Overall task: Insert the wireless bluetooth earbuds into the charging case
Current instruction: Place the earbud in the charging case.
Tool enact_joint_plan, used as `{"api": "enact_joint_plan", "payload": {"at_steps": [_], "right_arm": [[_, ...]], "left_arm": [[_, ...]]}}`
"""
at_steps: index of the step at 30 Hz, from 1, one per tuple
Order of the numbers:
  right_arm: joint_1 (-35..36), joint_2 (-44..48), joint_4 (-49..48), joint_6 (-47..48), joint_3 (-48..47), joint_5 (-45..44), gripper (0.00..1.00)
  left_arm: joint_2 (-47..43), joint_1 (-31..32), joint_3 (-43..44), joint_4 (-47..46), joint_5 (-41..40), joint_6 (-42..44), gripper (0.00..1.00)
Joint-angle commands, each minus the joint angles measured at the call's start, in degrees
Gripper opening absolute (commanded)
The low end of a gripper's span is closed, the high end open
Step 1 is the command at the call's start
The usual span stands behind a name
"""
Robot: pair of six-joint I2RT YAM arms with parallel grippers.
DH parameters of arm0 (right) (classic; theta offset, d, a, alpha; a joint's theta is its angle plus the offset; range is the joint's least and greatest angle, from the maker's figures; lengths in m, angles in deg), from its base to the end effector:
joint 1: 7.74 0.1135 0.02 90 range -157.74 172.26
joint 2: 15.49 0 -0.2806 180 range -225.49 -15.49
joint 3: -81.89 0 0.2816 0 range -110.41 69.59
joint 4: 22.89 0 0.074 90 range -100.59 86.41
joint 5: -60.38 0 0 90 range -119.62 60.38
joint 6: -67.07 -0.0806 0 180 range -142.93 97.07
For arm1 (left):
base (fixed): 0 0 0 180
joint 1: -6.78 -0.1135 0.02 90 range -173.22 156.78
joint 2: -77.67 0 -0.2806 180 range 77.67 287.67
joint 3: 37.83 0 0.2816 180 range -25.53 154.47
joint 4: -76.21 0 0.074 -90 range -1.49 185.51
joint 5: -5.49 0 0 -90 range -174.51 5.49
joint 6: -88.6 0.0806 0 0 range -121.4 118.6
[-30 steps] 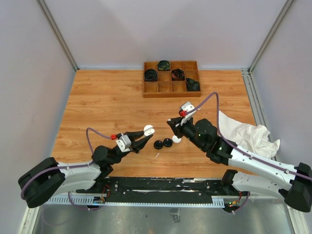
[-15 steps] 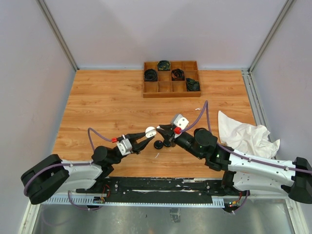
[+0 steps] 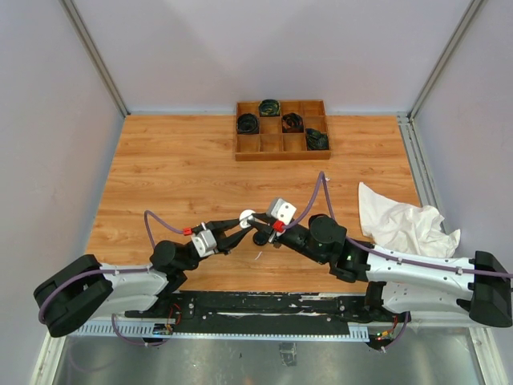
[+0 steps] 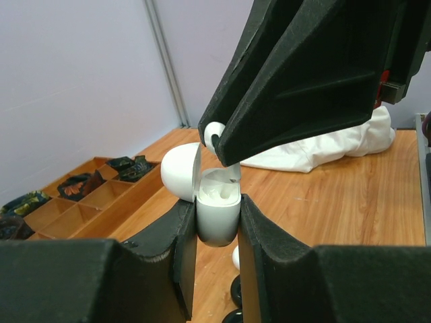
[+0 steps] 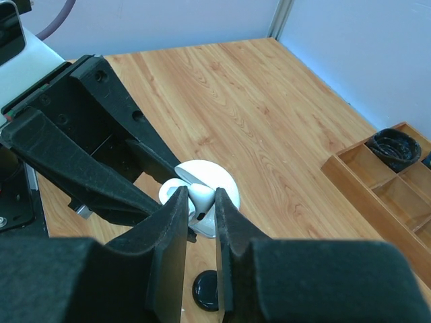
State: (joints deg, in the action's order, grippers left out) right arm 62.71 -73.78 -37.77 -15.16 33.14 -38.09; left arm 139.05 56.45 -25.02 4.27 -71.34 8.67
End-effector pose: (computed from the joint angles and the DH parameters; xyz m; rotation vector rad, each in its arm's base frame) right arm 0.1127 0.2818 0.3198 -0.8643 1.2593 0.7729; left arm 0.1231 -0.1734 0.2092 0.7726 0.9263 -0.7413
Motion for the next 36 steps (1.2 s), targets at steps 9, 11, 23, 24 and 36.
{"api": "enact_joint_plan", "payload": {"at_steps": [9, 11, 23, 24, 36], "right_arm": [[1.70, -1.33, -3.61, 1.37, -1.37, 0.74, 0.12], [1.70, -1.21, -3.86, 1.52, -1.36, 0.60, 0.11], [1.78, -3.33, -4.95, 2.21, -1.05, -0.37, 0.11], [1.83, -3.35, -4.85, 2.12, -0.95, -0.33, 0.11], [1.88, -3.10, -1.58, 3.04, -1.07, -0.39, 0.11]], "left_arm": [[-0.93, -0.19, -4.49, -1.45, 0.72, -0.24, 0.00], [-0.75, -0.19, -4.40, -1.53, 0.72, -0.35, 0.00], [-0.87, -0.19, -4.38, -1.71, 1.04, -0.94, 0.00], [-0.99, -0.23, -4.38, -1.64, 0.85, -0.99, 0.00], [-3.05, -0.19, -4.56, -1.27, -2.04, -3.42, 0.00]]}}
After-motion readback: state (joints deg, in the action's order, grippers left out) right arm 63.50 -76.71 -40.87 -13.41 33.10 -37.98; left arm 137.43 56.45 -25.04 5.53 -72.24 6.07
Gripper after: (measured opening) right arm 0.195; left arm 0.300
